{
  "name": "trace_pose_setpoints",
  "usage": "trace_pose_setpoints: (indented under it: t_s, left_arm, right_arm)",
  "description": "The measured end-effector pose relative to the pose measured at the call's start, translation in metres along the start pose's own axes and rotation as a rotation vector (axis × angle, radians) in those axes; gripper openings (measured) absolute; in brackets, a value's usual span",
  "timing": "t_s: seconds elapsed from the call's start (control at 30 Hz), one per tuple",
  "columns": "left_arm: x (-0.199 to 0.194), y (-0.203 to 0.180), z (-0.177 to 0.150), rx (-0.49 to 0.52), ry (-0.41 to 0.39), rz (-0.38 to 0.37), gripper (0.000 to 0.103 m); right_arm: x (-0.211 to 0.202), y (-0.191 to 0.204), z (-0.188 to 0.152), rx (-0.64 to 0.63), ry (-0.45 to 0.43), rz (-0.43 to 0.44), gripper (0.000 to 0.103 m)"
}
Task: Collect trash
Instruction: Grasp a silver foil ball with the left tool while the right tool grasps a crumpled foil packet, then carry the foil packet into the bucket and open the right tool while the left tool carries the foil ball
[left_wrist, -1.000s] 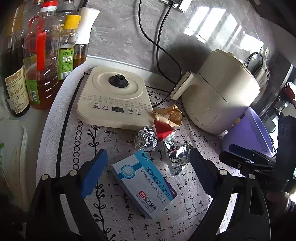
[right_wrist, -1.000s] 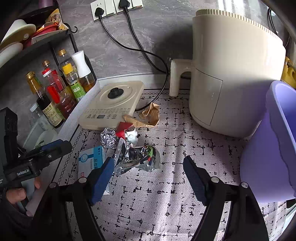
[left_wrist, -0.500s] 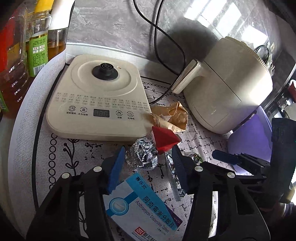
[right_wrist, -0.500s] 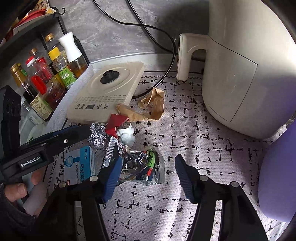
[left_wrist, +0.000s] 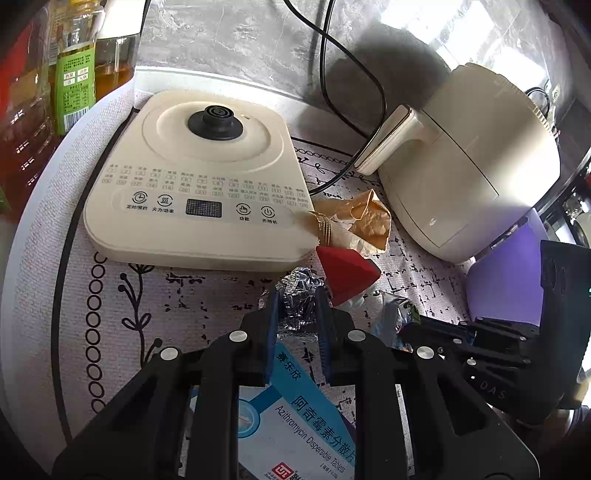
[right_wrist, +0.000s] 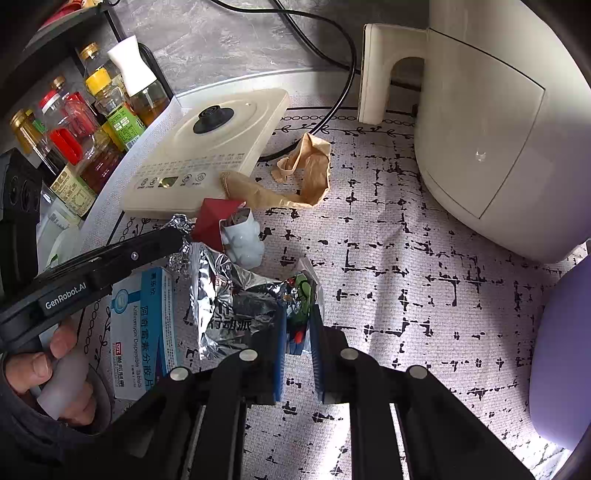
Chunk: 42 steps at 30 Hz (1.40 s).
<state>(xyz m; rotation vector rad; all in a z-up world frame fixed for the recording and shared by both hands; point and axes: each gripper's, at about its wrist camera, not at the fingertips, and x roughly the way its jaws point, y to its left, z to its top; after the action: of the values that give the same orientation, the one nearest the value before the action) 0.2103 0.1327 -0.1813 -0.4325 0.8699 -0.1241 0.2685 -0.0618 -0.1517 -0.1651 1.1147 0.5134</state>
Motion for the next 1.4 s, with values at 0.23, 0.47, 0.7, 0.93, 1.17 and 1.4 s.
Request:
trace_pose_setpoints:
  t_s: [0.23, 0.47, 0.7, 0.93, 1.17, 1.4]
  left_arm:
    - [-0.038, -0.006, 0.002, 0.023, -0.079, 0.014, 0.019]
    - [-0.071, -0.015, -0.003, 0.037, -0.151, 0.018, 0.019]
    - [-0.097, -0.026, -0.01, 0.073, -0.198, 0.047, 0.019]
    - [-0.132, -0.028, -0.018, 0.063, -0.262, 0.087, 0.019]
    - [-0.146, -0.023, -0.031, 0.029, -0.269, 0.111, 0.019]
    - [-0.157, -0.031, -0.04, 0.01, -0.291, 0.16, 0.019]
  right_arm:
    - [-0.034, -0.003, 0.005, 0.004, -0.1, -0.009, 0.004]
    - [-0.065, -0.005, -0.006, 0.008, -0.166, -0.005, 0.004]
    - [-0.086, -0.001, -0.018, 0.001, -0.22, -0.01, 0.005]
    - [-0.094, 0.02, -0.019, -0.063, -0.24, 0.01, 0.005]
    - [-0.115, 0.042, -0.02, -0.14, -0.291, 0.019, 0.005]
    - [-0.12, 0.044, -0.02, -0.171, -0.291, 0.048, 0.005]
